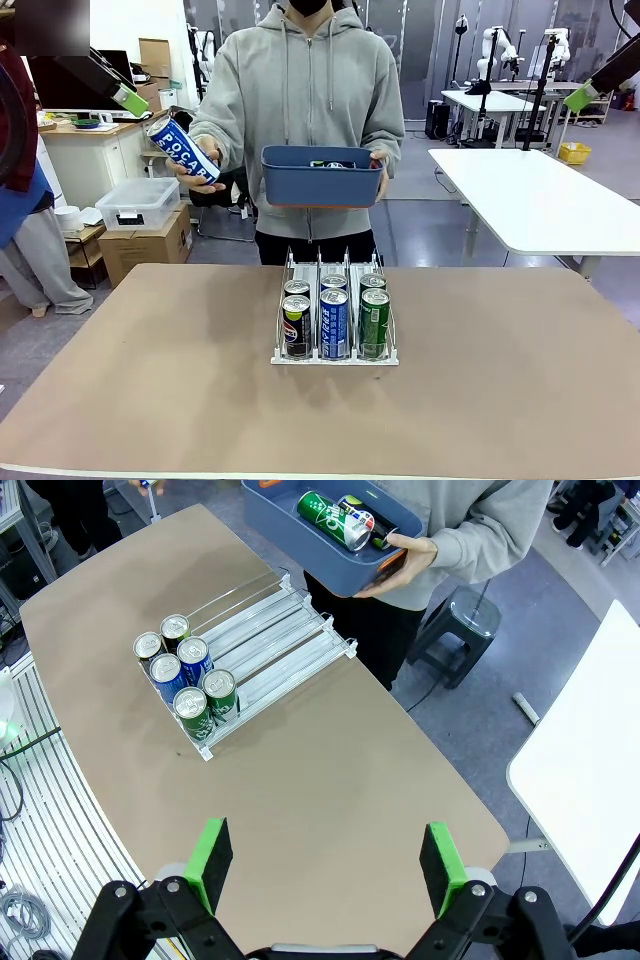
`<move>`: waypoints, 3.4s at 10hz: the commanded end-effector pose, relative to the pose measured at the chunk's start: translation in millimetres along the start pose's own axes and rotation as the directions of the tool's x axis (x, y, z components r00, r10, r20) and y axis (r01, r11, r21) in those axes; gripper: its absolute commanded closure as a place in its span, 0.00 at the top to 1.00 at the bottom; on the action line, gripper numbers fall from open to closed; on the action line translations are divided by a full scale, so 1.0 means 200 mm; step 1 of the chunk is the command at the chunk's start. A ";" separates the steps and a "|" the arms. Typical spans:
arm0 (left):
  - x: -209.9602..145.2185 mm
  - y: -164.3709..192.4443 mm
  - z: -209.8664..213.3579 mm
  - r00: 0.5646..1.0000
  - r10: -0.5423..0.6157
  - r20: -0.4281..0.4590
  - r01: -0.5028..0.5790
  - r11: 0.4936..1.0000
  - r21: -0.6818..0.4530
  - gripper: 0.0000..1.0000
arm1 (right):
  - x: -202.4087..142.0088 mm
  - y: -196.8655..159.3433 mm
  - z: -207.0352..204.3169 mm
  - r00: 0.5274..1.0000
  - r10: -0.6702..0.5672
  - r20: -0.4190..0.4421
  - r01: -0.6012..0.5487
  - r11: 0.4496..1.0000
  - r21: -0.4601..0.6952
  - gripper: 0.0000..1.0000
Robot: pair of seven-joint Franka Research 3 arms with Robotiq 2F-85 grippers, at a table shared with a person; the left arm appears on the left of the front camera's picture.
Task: Fill the beverage cans into the dispenser.
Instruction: Pick up the Ionic drink handed by the human.
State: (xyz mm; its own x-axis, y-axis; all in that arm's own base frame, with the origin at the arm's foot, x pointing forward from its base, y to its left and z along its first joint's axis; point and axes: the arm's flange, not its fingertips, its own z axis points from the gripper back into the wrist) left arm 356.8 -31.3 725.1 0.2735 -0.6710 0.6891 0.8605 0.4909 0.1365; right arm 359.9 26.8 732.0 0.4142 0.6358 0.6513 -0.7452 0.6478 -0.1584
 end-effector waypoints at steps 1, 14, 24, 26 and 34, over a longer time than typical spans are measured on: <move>0.00 0.00 0.00 1.000 0.001 -0.003 -0.001 1.000 0.002 1.00 | 0.00 0.00 0.00 1.000 0.001 -0.001 -0.001 1.000 0.001 1.00; 0.04 0.41 -0.31 0.985 -0.123 -0.118 0.123 0.992 -0.010 1.00 | 0.00 0.00 0.00 1.000 0.001 -0.001 -0.001 1.000 0.001 1.00; -0.14 0.63 -0.53 0.986 -0.140 -0.091 0.131 0.986 -0.100 1.00 | 0.00 0.00 0.00 1.000 0.001 -0.001 -0.001 1.000 0.001 1.00; -0.16 0.62 -0.55 0.986 -0.136 -0.097 0.126 0.986 -0.110 1.00 | 0.00 0.00 0.00 1.000 0.001 -0.001 -0.001 1.000 0.001 1.00; -0.12 0.60 -0.59 0.983 -0.129 -0.130 0.118 0.989 -0.087 1.00 | 0.00 0.00 0.00 1.000 0.001 -0.001 -0.001 1.000 0.001 1.00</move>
State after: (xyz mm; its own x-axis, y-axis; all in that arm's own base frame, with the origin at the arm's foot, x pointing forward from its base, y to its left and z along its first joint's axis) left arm 502.9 -22.8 640.8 0.2007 -0.7925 0.5760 0.9288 0.3408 0.1453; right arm 359.9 26.9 732.0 0.4141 0.6359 0.6512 -0.7453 0.6476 -0.1584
